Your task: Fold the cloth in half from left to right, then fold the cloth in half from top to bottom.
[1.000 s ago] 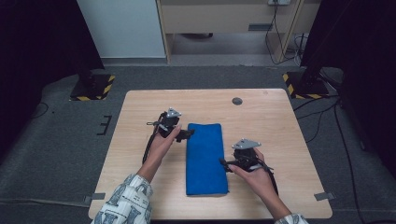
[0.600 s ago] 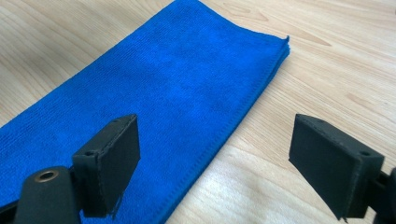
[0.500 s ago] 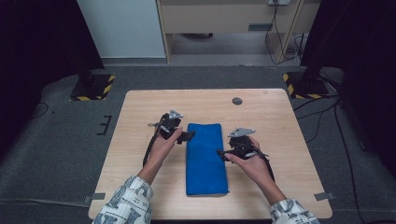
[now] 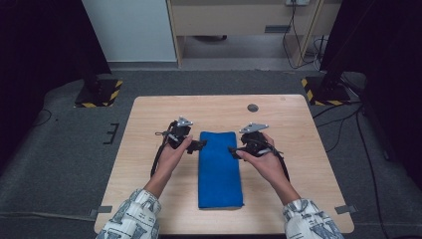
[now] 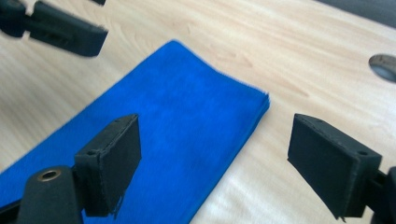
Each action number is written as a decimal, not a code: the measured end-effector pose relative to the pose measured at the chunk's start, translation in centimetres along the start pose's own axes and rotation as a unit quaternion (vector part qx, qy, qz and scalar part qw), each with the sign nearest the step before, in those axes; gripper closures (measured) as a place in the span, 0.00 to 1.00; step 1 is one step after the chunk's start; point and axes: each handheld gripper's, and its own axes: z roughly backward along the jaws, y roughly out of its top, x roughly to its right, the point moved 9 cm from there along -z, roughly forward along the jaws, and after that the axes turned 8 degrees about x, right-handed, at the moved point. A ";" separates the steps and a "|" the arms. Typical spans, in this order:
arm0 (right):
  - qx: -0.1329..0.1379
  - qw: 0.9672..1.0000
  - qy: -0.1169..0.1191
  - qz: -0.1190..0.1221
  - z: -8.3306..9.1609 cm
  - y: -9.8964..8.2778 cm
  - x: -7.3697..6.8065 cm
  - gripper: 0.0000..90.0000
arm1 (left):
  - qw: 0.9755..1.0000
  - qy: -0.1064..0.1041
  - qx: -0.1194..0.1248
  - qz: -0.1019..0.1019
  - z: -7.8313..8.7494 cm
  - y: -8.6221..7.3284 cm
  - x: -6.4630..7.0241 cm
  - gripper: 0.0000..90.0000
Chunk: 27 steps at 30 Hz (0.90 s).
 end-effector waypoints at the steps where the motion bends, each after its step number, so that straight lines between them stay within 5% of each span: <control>1: 0.002 1.000 -0.001 0.001 -0.1 0.4 0.2 0.20 | 1.000 -0.001 0.002 -0.001 0.0 0.1 0.1 0.09; 6: 0.004 1.000 -0.004 0.000 -1.3 1.6 0.9 0.21 | 1.000 0.006 -0.009 -0.020 -0.7 0.0 0.2 0.09; 14: -0.013 1.000 0.007 0.008 -4.0 1.6 2.6 0.38 | 1.000 0.006 -0.017 -0.004 -2.8 -0.3 -0.8 0.10; 19: -0.023 1.000 -0.013 0.007 -6.0 1.1 4.1 0.53 | 1.000 0.016 -0.019 0.010 -3.9 -1.1 -2.0 0.16; 27: -0.030 0.999 -0.026 0.005 -8.0 0.8 5.2 0.64 | 0.999 0.038 -0.033 -0.001 -4.8 -2.0 -3.0 0.26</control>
